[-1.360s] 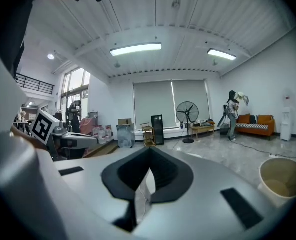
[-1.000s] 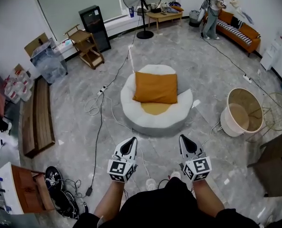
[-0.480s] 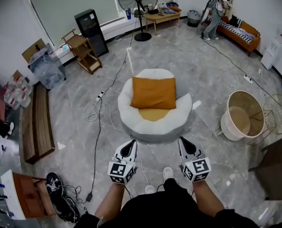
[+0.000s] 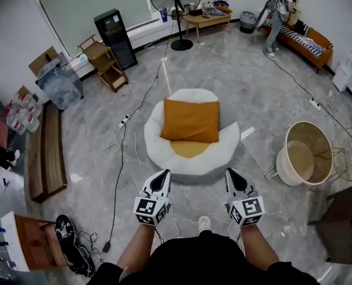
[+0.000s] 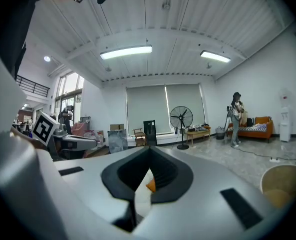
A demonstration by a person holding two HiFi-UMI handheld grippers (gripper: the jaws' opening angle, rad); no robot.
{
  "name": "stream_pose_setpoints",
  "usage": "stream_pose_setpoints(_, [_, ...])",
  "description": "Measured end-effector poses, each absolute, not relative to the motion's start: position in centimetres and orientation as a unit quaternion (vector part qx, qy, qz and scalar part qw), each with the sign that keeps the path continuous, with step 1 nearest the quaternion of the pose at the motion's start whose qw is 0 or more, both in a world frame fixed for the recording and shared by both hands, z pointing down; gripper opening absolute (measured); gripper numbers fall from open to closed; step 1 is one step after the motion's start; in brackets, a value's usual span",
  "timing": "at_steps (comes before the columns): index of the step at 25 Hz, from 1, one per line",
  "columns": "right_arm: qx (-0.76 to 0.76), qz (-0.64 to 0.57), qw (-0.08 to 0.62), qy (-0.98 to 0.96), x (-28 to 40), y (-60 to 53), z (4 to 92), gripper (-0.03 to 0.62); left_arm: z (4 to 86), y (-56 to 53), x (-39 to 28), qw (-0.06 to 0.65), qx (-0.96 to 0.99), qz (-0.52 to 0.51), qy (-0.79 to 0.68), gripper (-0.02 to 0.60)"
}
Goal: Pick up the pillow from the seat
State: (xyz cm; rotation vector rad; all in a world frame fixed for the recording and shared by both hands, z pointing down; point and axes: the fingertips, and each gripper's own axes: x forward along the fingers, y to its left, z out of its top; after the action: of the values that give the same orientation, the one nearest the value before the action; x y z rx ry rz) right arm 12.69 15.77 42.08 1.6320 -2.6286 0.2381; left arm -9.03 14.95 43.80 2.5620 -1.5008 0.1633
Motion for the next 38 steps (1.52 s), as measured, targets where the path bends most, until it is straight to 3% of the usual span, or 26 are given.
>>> stream_pose_setpoints(14, [0.513, 0.101, 0.048, -0.851, 14.6, 8.3, 45.6, 0.006, 44.0, 7.7, -8.8, 0.066, 0.848, 0.041, -0.524, 0.012])
stream_pose_setpoints(22, [0.510, 0.105, 0.090, -0.849, 11.1, -0.3, 47.7, 0.006, 45.5, -1.4, -11.2, 0.079, 0.855, 0.042, -0.511, 0.012])
stream_pose_setpoints(31, [0.523, 0.093, 0.097, -0.842, 5.5, -11.1, 47.5, 0.006, 44.5, -12.1, -18.8, 0.070, 0.847, 0.035, -0.526, 0.012])
stream_pose_setpoints(38, [0.535, 0.114, 0.081, -0.834, 2.9, -15.4, 46.6, 0.006, 46.1, -16.3, -20.6, 0.092, 0.858, 0.027, -0.505, 0.012])
